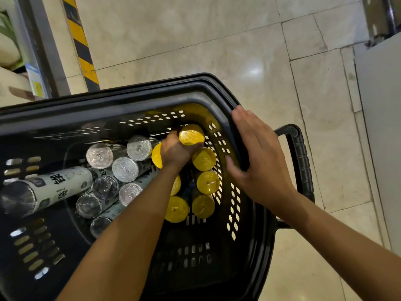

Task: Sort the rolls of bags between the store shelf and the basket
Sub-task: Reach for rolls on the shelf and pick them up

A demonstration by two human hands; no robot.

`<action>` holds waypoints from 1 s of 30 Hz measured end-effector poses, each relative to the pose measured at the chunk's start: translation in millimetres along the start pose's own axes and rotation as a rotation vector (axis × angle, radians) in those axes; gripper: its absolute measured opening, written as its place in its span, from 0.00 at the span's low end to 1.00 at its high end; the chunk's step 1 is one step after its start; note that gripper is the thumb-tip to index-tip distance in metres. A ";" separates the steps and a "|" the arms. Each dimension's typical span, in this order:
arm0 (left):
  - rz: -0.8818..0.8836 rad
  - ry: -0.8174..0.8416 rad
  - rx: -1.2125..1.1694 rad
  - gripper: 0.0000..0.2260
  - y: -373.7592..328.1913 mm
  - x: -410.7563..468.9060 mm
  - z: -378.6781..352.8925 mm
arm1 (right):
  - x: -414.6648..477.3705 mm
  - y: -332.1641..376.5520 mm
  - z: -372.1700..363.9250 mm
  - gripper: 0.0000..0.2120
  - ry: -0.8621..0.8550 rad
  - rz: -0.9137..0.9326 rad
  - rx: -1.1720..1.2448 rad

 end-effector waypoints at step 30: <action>-0.428 0.196 0.321 0.24 -112.0 -191.7 194.1 | -26.5 92.8 118.2 0.27 0.301 -0.236 -0.061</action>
Point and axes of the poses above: each hand's wrist, its own x-axis towards the middle knuckle, its own z-axis out of the back of the hand, y = z × x, the point moved 8 cm from there along x, towards the middle knuckle, and after that the axes turned 3 degrees about -x, right-handed, at the moved point
